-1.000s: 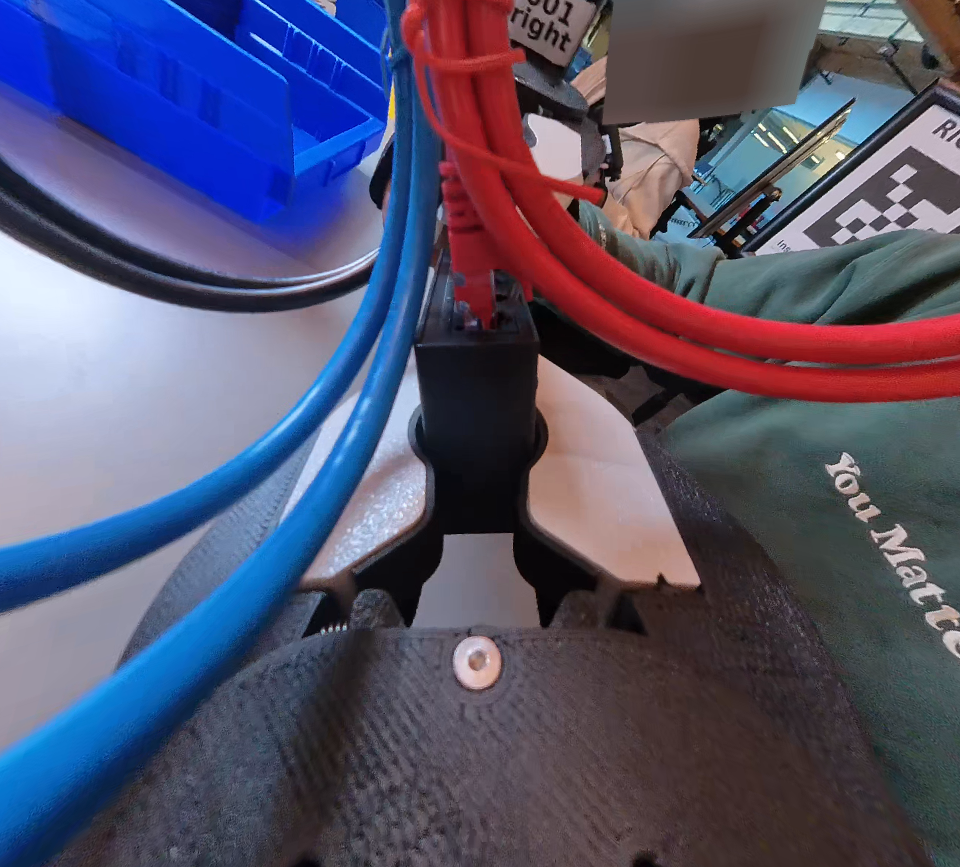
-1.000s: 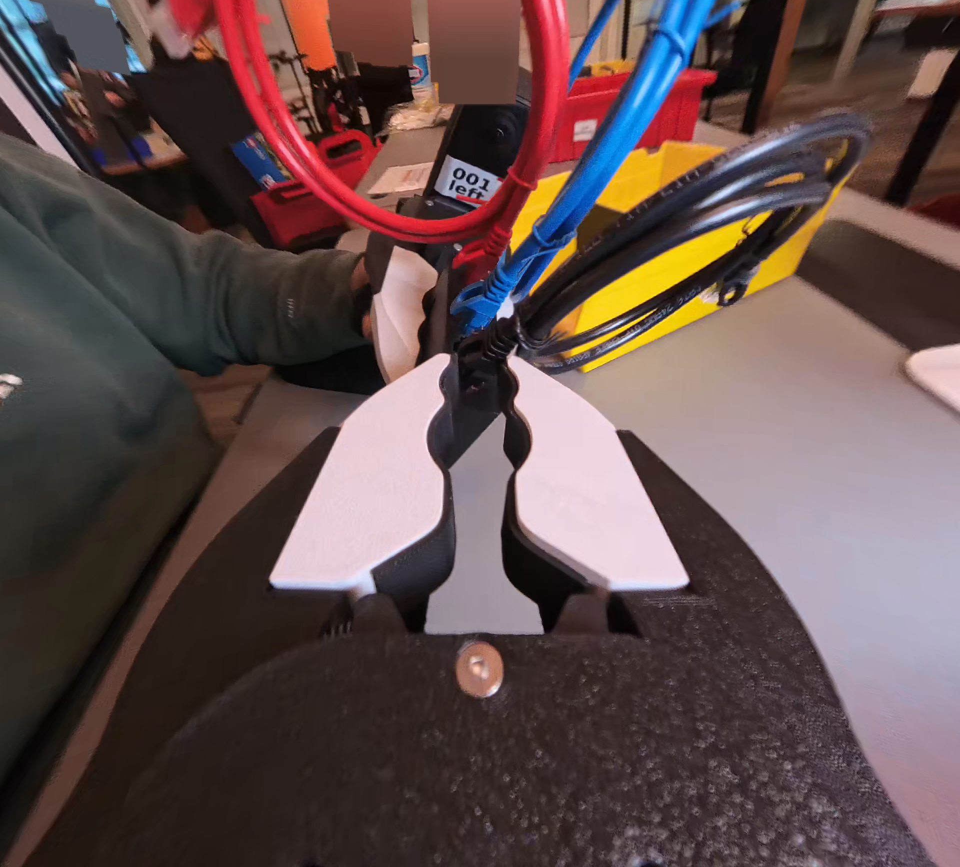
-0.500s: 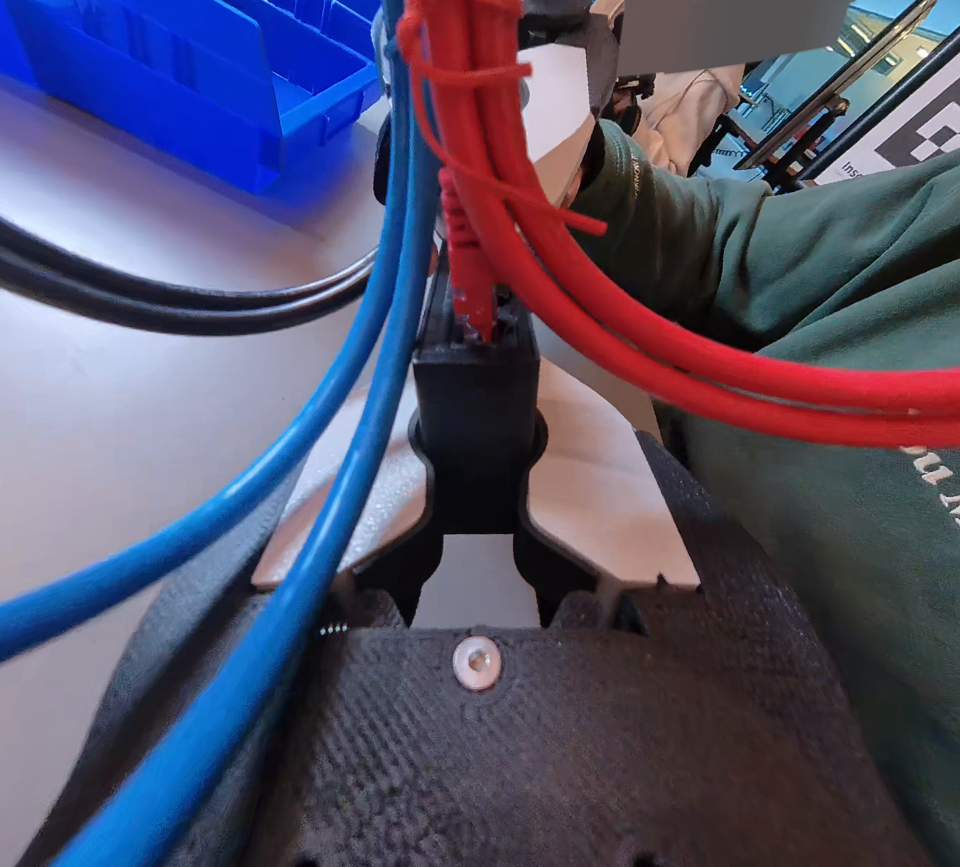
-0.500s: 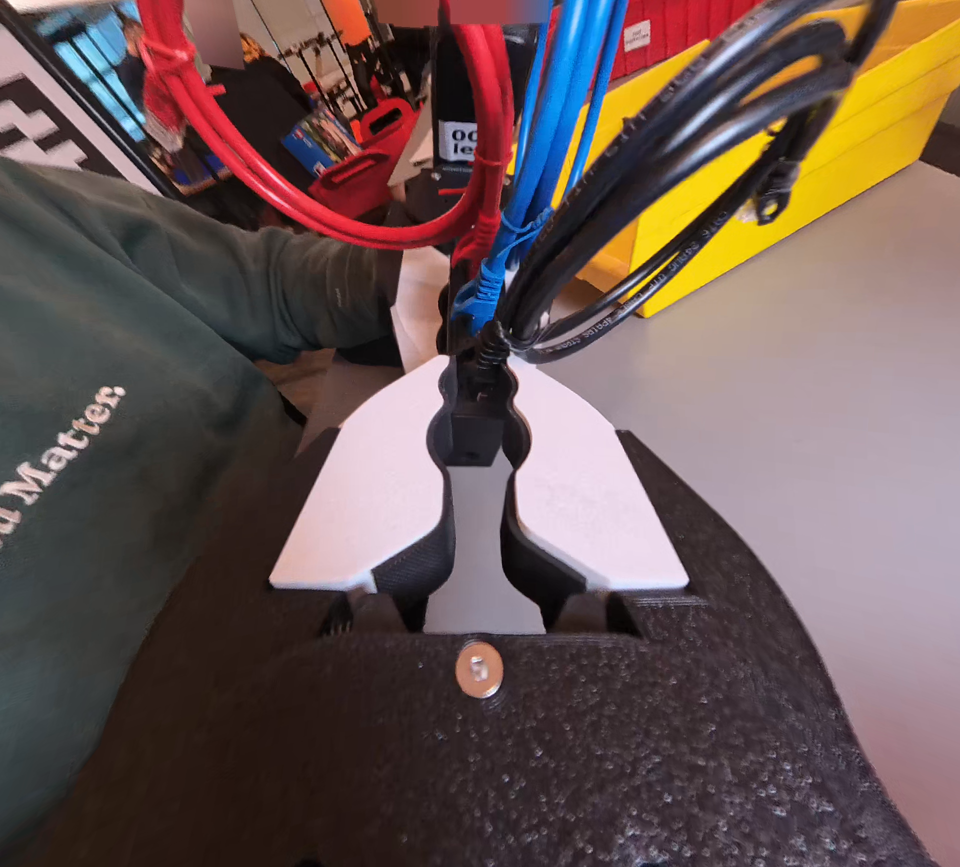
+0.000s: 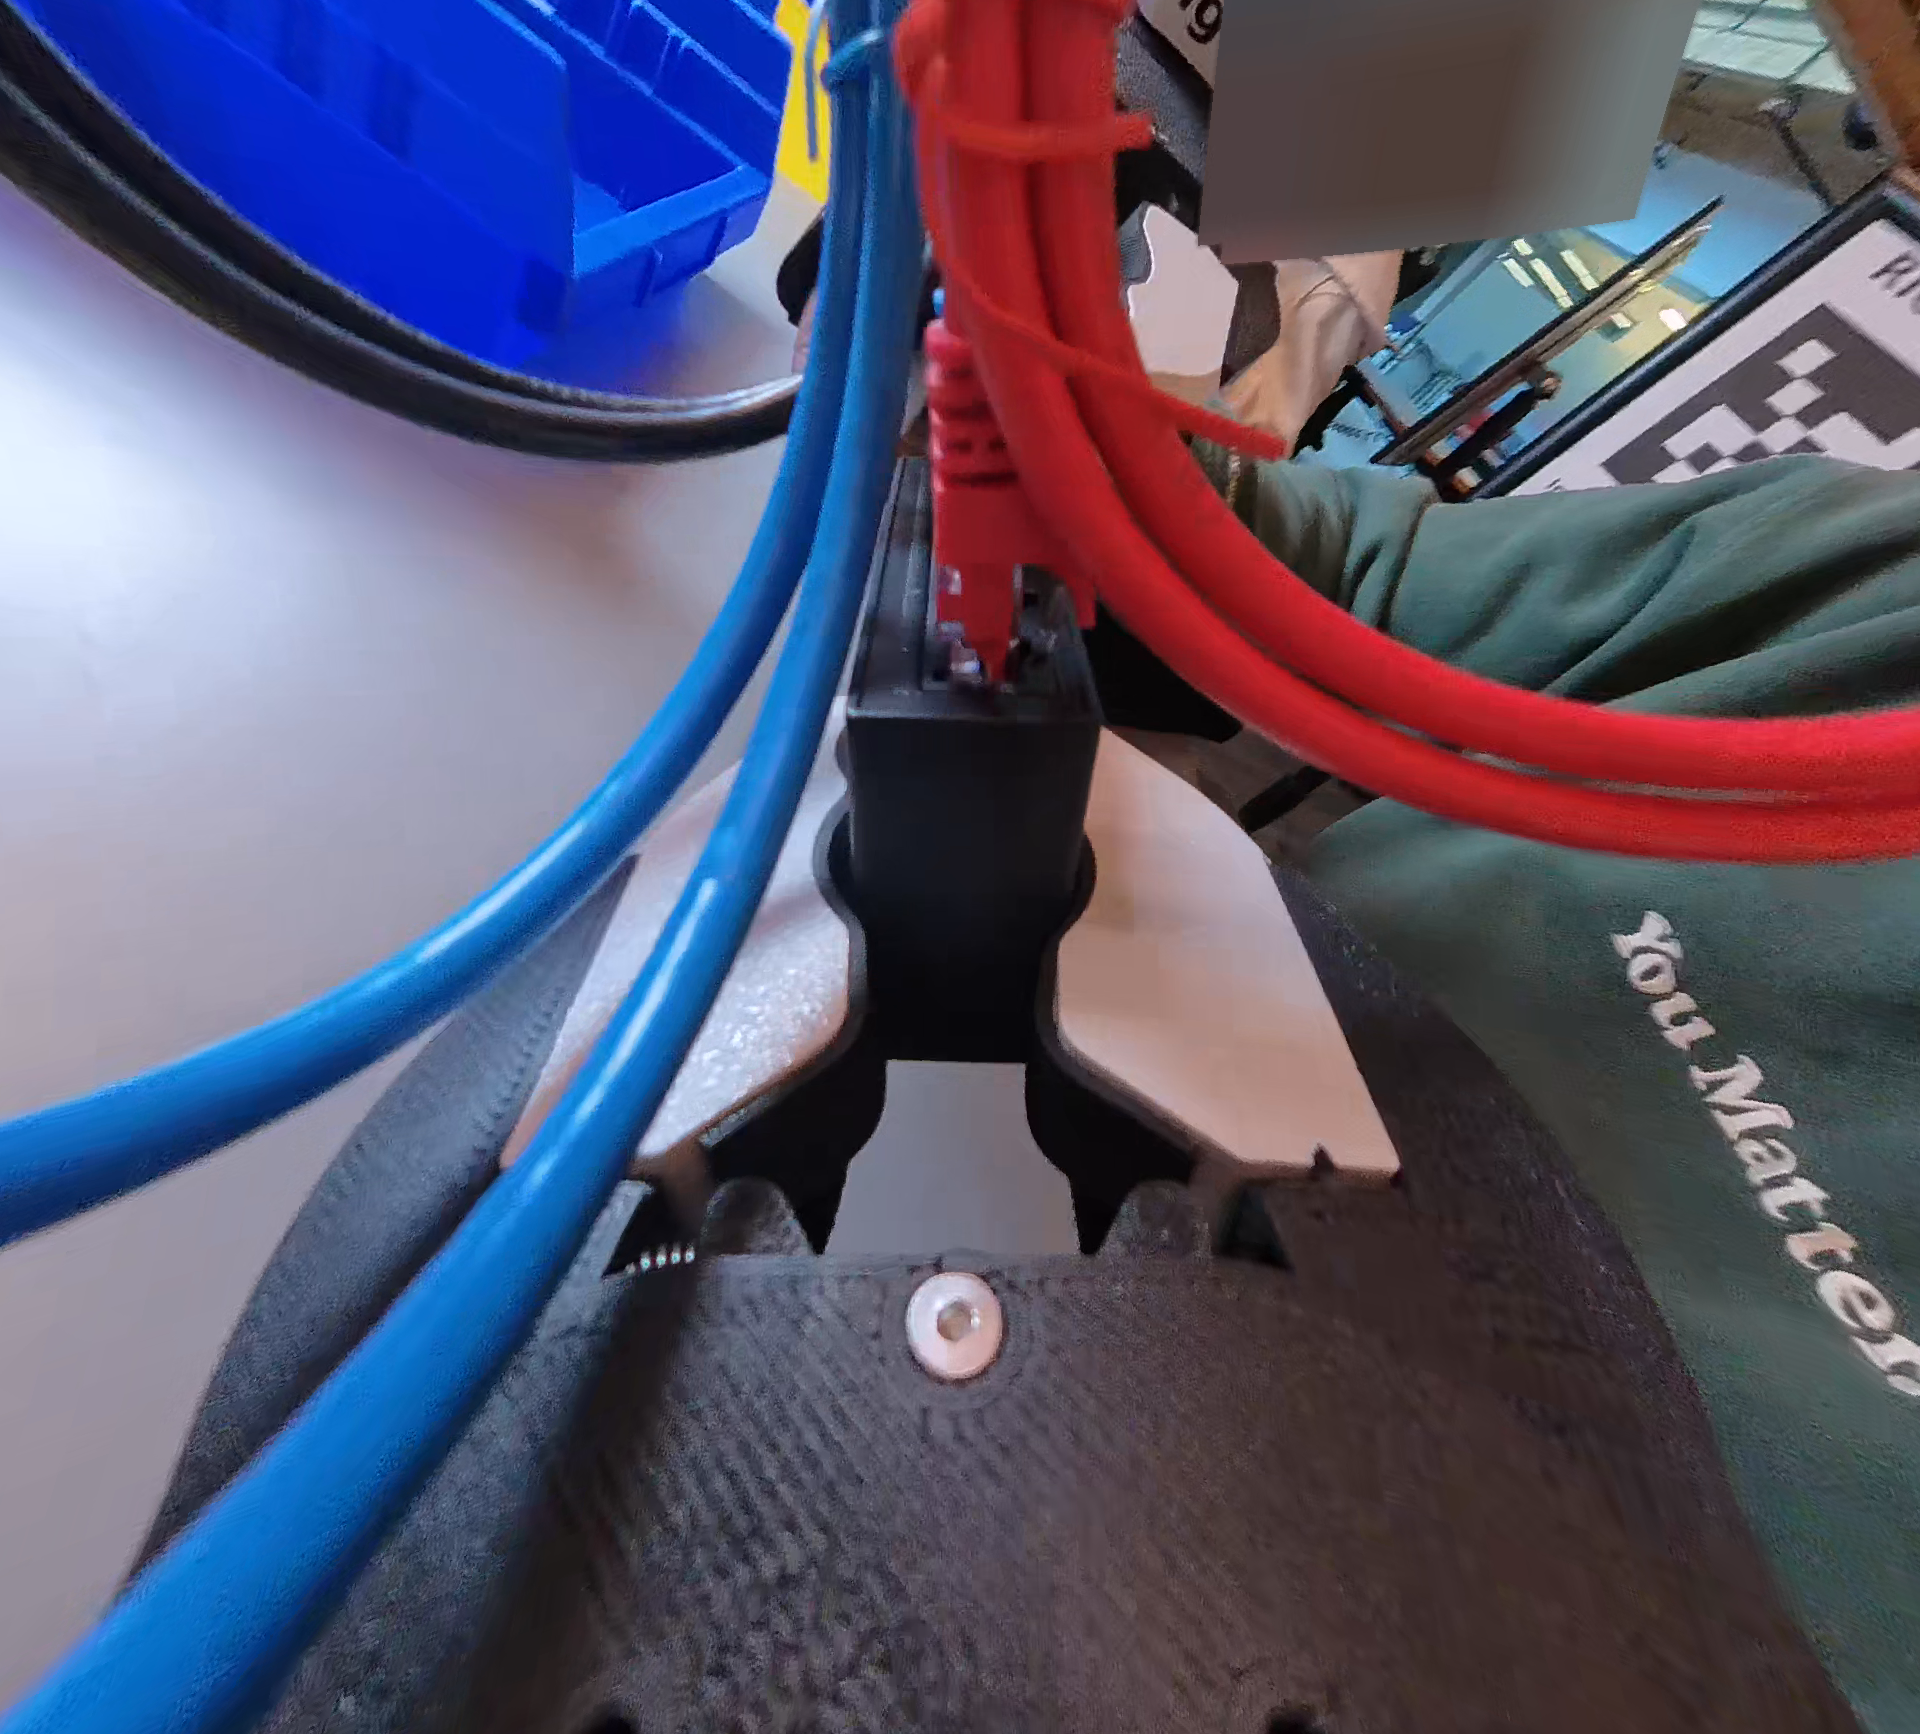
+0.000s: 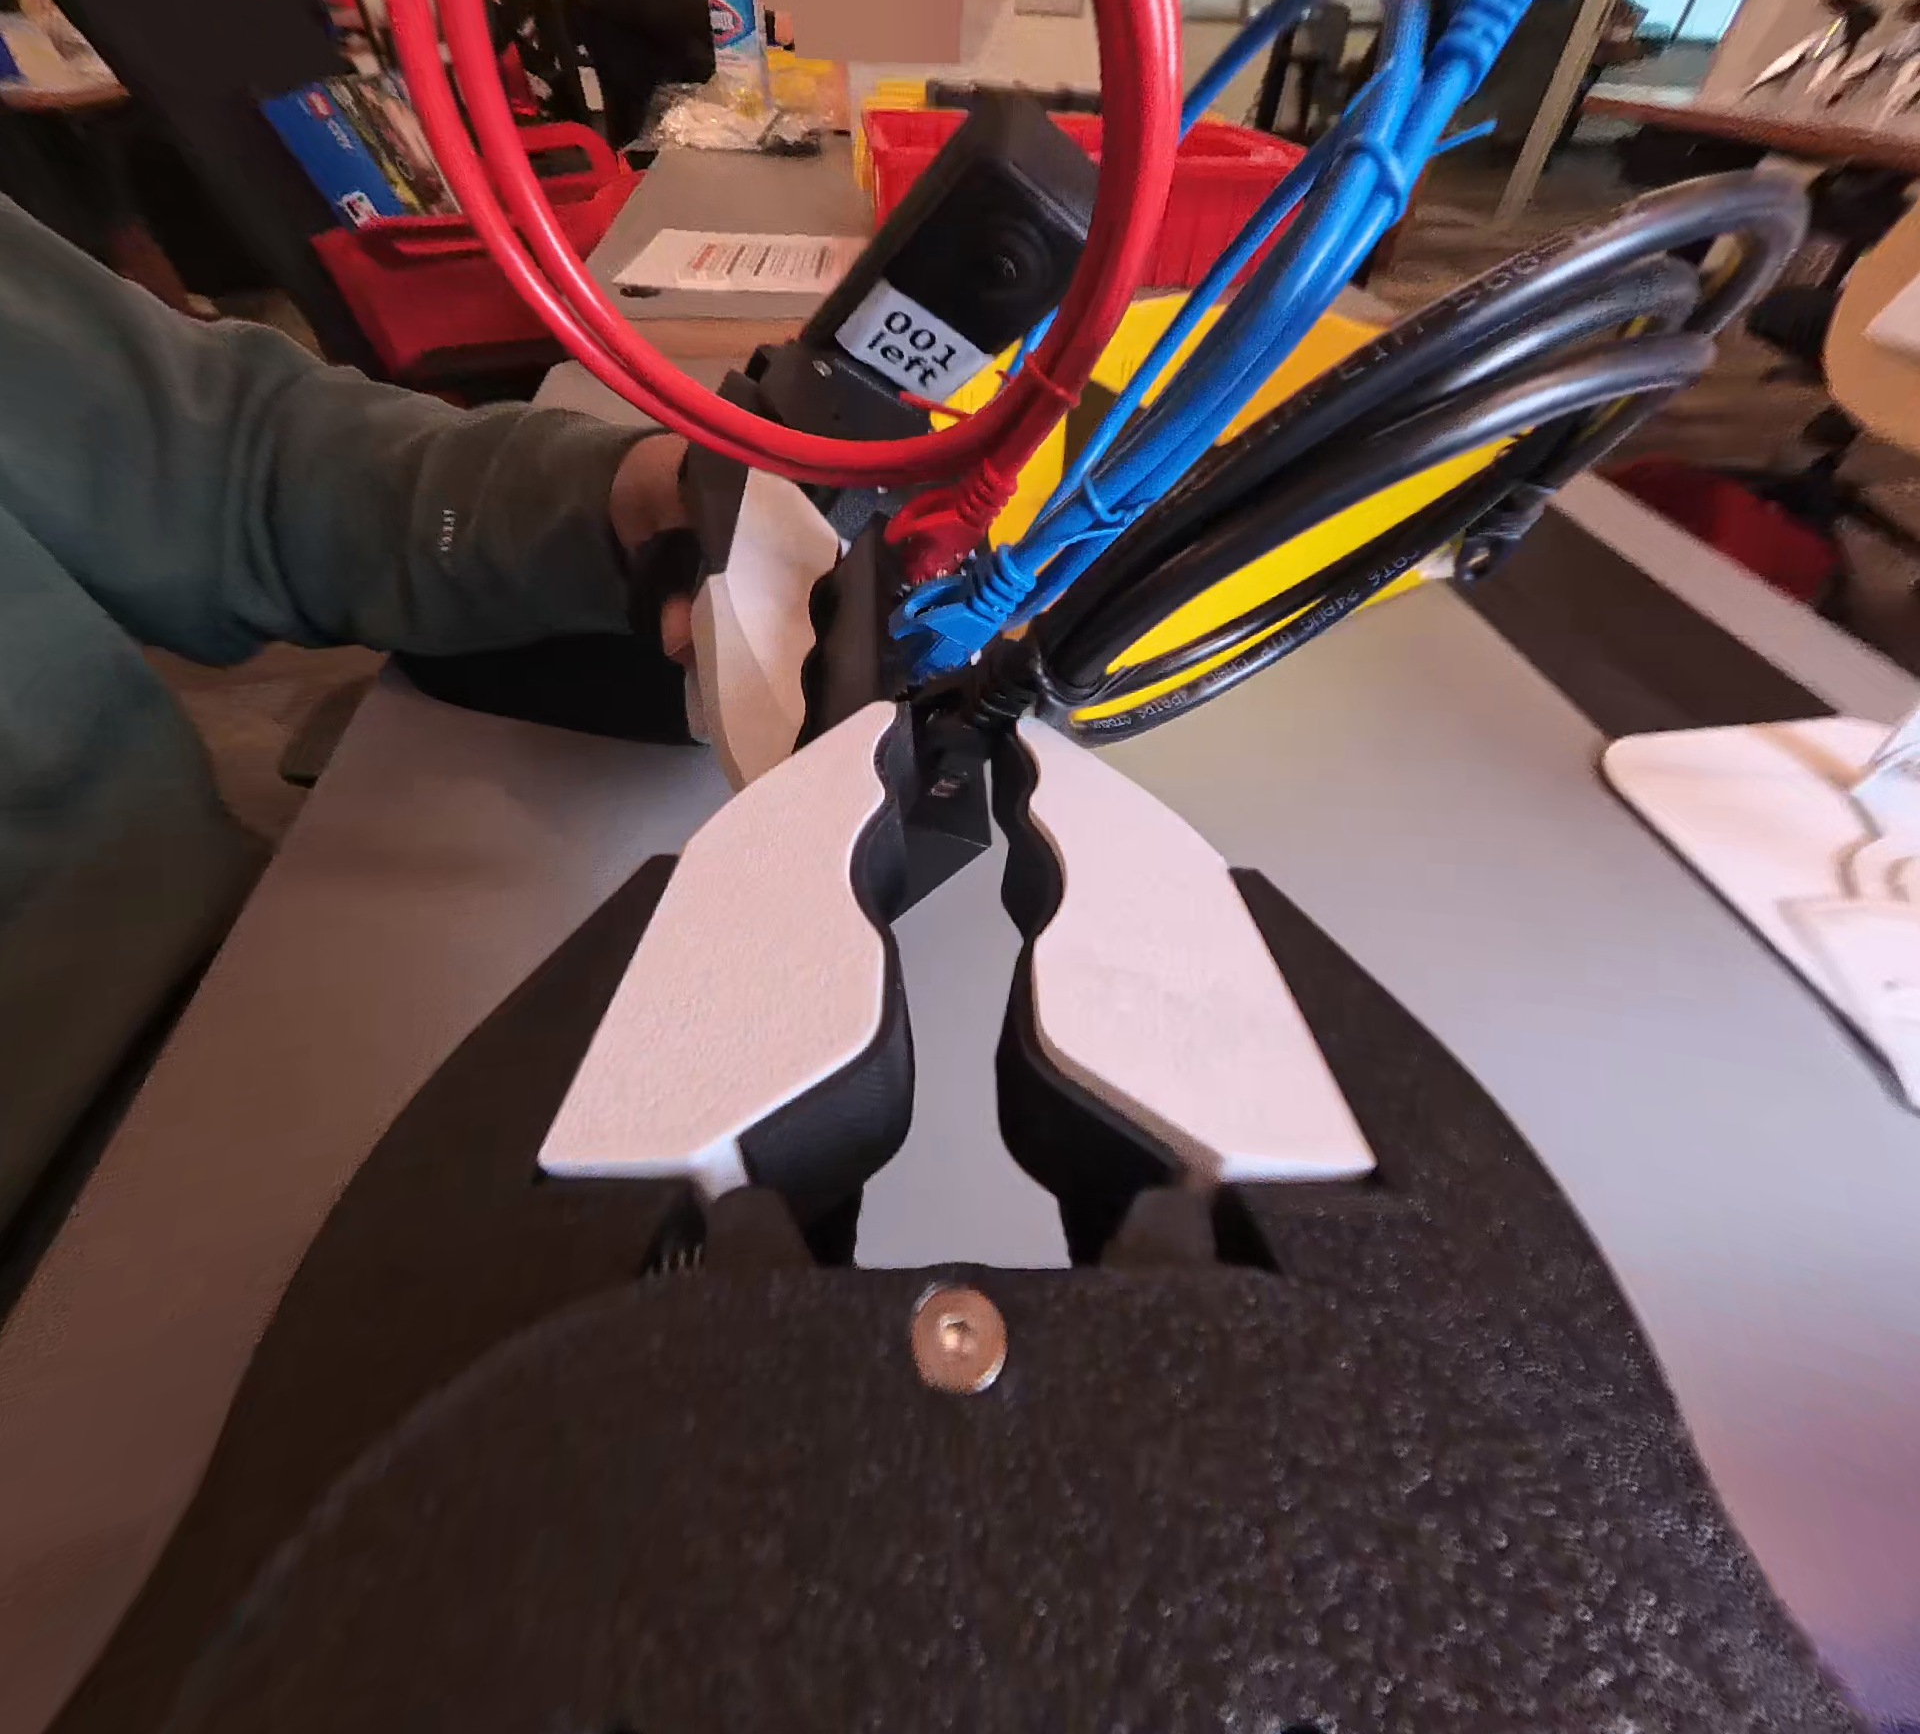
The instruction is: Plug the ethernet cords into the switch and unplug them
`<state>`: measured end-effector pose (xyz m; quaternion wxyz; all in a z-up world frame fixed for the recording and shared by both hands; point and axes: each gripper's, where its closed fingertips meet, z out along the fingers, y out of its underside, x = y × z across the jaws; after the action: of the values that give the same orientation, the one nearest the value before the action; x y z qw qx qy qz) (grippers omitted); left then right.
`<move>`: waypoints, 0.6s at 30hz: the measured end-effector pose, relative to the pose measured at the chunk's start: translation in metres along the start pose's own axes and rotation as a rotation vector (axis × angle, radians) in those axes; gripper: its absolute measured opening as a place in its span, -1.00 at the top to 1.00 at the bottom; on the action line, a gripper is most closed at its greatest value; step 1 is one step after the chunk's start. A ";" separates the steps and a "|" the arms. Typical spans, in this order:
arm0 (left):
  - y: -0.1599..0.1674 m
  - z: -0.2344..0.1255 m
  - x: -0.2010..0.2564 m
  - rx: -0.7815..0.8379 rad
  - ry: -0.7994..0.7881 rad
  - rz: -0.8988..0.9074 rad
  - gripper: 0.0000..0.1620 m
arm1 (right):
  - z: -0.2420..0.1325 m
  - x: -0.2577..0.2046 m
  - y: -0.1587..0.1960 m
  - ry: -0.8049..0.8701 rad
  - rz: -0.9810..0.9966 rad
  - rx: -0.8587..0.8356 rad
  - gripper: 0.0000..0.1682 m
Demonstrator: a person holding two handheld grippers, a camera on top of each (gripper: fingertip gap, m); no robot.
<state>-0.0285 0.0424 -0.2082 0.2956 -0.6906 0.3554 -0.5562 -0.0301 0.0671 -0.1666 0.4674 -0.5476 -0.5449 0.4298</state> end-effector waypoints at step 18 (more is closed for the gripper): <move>0.003 0.003 0.016 0.003 0.057 0.071 0.62 | -0.178 0.142 -0.017 0.343 0.561 -0.184 0.83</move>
<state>-0.0236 0.0274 -0.2025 0.3060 -0.6611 0.3868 -0.5654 0.1458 0.2010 -0.1101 0.3643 -0.7803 -0.3231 0.3924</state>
